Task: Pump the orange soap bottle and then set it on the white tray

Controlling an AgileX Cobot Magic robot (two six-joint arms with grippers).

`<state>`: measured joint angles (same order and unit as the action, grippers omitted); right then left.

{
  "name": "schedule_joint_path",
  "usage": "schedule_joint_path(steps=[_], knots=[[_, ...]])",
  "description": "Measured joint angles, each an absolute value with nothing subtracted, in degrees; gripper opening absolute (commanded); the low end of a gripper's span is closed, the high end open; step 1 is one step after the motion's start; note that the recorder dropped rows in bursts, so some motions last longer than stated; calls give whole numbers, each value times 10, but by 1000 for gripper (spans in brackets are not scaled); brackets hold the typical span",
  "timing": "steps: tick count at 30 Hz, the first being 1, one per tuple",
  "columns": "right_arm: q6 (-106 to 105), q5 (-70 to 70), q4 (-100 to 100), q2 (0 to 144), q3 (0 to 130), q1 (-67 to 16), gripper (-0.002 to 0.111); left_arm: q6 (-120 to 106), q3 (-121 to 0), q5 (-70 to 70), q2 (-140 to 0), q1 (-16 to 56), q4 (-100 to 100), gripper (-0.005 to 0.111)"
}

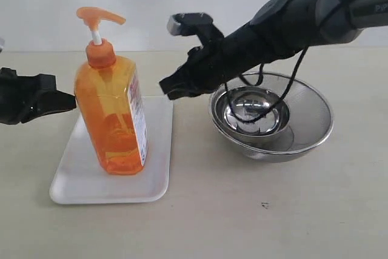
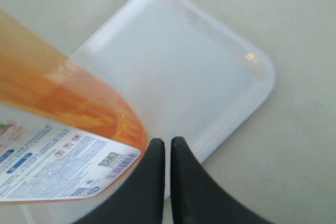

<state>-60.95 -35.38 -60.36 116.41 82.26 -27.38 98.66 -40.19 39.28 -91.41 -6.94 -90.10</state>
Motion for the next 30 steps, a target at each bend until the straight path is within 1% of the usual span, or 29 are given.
schedule_joint_path(steps=[4, 15, 25, 30], knots=[[-607, -363, -586, 1107, 823, -253, 0, 947, -402, 379, -902, -69, -862, 5], [-613, -394, -571, 987, 825, -259, 0, 908, -417, 398, -890, -69, -824, 5], [-624, -410, -568, 974, 825, -325, 0, 922, -417, 418, -890, -69, -856, 5], [-625, -404, -565, 974, 825, -332, 0, 926, -417, 422, -890, -69, -862, 5]])
